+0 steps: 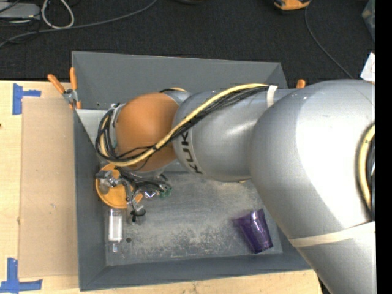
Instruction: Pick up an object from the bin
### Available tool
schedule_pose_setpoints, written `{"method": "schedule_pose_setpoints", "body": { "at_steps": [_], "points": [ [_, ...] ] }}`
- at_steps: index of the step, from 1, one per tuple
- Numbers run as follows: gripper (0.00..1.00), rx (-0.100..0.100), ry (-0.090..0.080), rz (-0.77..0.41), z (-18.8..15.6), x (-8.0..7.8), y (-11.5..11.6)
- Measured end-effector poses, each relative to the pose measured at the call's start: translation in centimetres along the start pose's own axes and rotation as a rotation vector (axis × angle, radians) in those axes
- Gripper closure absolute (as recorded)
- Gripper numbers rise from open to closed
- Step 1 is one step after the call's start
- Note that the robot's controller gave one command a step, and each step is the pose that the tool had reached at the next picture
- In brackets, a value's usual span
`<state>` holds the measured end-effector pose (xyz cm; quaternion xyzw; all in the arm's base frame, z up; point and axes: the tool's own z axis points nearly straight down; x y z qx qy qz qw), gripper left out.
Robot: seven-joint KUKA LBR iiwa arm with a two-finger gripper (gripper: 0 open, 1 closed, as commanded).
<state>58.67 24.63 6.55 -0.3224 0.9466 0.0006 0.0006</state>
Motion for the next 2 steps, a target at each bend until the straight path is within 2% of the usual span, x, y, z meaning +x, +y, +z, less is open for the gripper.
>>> {"method": "schedule_pose_setpoints", "body": {
  "at_steps": [1,2],
  "points": [
    [1.00,0.003,0.000,-0.197,-0.39,0.13,-0.20],
    [1.00,0.003,0.000,-0.195,-0.42,0.15,-0.24]
  ]
}}
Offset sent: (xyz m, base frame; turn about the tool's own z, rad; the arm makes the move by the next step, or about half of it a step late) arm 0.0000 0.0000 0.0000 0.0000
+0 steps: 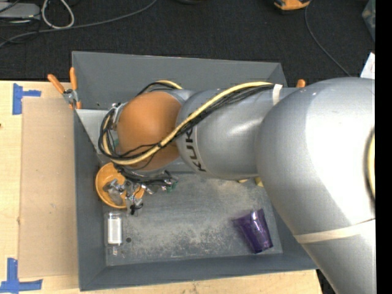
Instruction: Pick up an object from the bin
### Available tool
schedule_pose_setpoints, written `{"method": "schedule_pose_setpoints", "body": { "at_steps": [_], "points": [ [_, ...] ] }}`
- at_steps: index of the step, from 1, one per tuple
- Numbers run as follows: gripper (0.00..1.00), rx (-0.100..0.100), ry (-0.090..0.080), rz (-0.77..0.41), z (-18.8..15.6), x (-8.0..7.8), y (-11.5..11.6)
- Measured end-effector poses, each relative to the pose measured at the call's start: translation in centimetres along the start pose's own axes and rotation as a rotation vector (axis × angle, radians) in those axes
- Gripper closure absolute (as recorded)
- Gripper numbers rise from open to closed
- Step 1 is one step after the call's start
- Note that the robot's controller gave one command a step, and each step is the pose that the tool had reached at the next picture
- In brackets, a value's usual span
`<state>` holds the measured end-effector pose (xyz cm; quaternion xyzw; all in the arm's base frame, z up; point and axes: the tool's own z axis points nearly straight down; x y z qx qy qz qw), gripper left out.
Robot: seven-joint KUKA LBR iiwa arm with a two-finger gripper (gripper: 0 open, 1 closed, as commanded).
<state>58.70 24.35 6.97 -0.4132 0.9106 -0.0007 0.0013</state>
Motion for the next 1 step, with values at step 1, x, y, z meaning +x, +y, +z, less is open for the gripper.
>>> {"method": "schedule_pose_setpoints", "body": {
  "at_steps": [1],
  "points": [
    [1.00,-0.003,0.006,0.002,-2.32,0.19,0.15]
  ]
}}
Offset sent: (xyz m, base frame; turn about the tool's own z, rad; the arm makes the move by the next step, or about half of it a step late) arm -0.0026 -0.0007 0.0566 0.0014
